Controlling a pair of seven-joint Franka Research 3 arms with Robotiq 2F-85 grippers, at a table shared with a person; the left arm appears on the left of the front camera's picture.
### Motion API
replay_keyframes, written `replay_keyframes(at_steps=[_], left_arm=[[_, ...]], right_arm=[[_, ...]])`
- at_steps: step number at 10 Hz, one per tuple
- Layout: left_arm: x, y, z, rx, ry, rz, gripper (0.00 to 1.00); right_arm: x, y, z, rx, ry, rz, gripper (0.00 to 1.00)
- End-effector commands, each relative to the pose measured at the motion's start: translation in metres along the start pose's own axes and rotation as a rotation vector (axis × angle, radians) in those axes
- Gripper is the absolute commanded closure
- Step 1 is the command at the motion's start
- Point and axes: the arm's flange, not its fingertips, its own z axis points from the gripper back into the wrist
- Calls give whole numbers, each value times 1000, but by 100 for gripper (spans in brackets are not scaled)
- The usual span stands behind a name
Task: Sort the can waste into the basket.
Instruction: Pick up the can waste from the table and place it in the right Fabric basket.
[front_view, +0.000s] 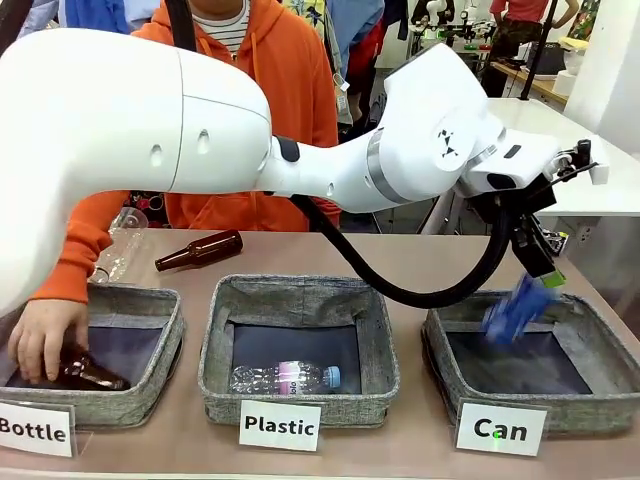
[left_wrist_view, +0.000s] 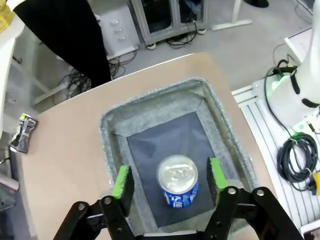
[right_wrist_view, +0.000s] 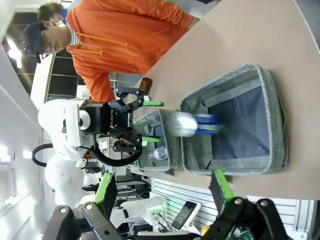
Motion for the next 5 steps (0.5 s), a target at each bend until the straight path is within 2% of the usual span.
replay_keyframes(at_steps=[1, 5], left_arm=[[-1, -6, 14, -22, -8, -6, 0], [-10, -28, 37, -80, -15, 0, 0]], right_arm=[[2, 0, 2, 4, -16, 7, 0], [2, 0, 2, 4, -16, 7, 0]])
